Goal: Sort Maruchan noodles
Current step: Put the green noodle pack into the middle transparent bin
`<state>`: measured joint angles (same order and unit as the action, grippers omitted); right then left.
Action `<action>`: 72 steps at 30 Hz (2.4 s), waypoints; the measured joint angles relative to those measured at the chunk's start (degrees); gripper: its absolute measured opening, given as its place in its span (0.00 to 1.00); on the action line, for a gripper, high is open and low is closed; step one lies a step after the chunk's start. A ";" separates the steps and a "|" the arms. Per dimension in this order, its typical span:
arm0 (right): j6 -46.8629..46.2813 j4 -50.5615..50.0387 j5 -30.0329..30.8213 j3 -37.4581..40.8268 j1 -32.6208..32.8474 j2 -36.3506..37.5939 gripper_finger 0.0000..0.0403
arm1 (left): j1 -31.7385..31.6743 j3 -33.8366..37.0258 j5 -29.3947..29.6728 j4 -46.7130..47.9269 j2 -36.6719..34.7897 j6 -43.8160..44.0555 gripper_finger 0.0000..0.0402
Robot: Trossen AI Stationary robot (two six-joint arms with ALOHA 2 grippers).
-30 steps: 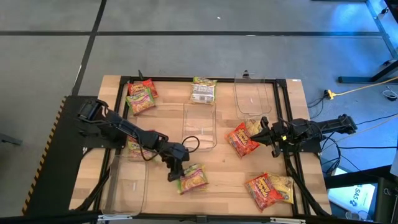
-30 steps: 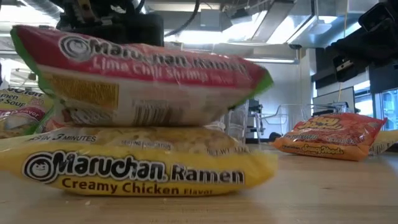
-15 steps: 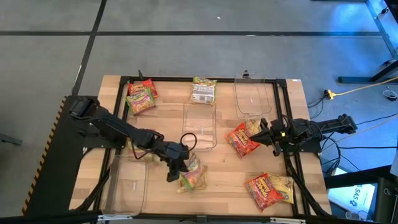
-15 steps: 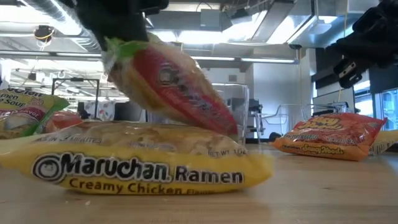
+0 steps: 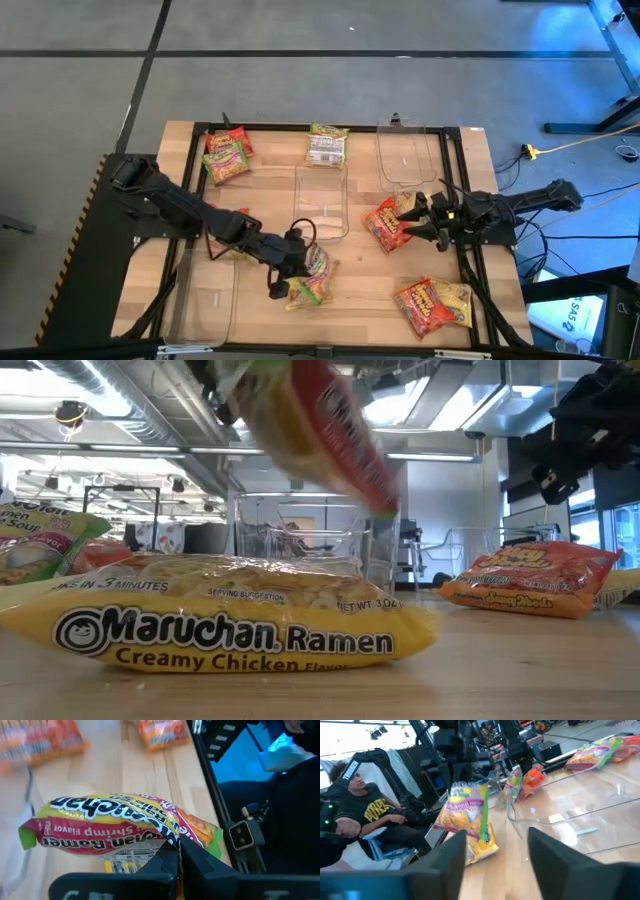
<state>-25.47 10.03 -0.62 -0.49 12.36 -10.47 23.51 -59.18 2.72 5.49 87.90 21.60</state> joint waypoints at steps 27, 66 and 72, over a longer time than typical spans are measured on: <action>1.76 33.70 -0.49 -4.53 0.00 -37.47 0.61 | -2.02 -3.19 6.76 -9.21 0.02 -29.00 0.00; 6.48 26.31 -17.58 -32.26 -0.02 -69.95 0.59 | -2.41 -3.19 10.55 -9.50 0.07 -32.70 0.00; 9.32 26.27 -17.64 -32.26 -0.02 -70.30 0.43 | -2.57 -3.19 11.91 -9.46 0.07 -28.04 0.01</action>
<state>-16.16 36.29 -18.25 -32.75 12.34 -80.77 20.94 -62.37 14.63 -3.98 87.96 -6.43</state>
